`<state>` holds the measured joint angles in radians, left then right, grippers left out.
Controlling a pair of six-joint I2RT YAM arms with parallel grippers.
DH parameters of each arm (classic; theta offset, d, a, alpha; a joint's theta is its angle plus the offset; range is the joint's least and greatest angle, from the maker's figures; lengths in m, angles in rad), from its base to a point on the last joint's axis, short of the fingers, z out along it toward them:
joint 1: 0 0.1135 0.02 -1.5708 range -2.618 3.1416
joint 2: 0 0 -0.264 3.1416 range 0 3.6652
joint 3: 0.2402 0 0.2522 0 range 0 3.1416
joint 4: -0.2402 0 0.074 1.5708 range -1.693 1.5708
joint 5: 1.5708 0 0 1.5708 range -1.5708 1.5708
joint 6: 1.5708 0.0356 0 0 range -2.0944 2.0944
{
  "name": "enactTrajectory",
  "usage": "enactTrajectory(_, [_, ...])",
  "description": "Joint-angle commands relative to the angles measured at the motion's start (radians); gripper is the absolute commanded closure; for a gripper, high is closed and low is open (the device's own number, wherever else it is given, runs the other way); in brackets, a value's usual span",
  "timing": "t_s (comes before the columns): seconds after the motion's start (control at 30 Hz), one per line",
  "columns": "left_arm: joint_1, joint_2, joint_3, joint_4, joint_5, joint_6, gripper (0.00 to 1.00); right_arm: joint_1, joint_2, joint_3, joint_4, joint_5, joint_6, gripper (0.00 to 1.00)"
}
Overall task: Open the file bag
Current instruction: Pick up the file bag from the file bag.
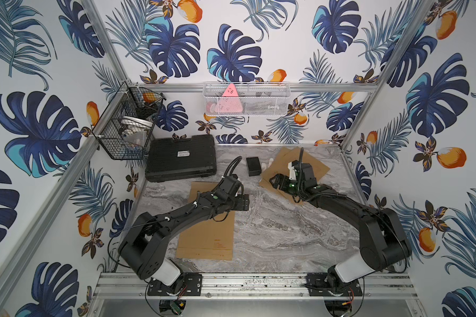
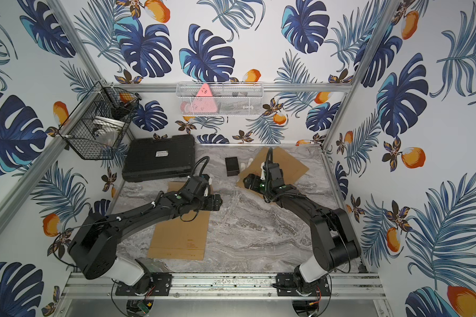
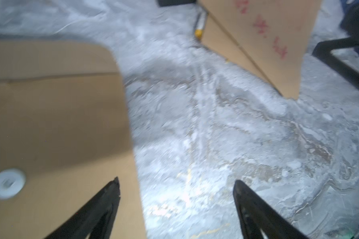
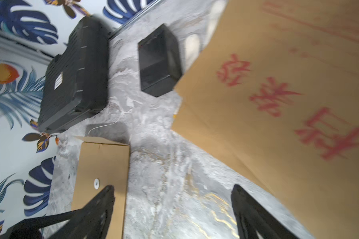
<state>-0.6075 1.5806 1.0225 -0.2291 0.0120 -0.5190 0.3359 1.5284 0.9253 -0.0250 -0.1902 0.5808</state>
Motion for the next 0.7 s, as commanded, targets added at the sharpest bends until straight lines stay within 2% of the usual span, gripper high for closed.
enactTrajectory(0.0, [-0.02, 0.102, 0.11, 0.081, 0.053, 0.066, 0.19, -0.069, -0.084, -0.073, -0.037, -0.036, 0.057, 0.13])
enactTrajectory(0.13, [-0.029, 0.274, 0.294, 0.074, 0.116, 0.093, 0.31, -0.195, -0.196, -0.212, 0.042, -0.124, 0.163, 0.19])
enactTrajectory(0.23, [-0.029, 0.423, 0.484, 0.015, 0.152, 0.119, 0.38, -0.28, -0.219, -0.259, 0.068, -0.182, 0.206, 0.23])
enactTrajectory(0.4, [-0.032, 0.671, 0.819, -0.107, 0.177, 0.173, 0.45, -0.402, -0.155, -0.269, 0.159, -0.293, 0.291, 0.29])
enactTrajectory(0.57, [-0.031, 0.895, 1.144, -0.251, 0.156, 0.223, 0.5, -0.499, -0.052, -0.246, 0.245, -0.334, 0.347, 0.32])
enactTrajectory(0.67, [-0.03, 0.98, 1.25, -0.282, 0.154, 0.221, 0.5, -0.538, 0.022, -0.216, 0.285, -0.369, 0.373, 0.33])
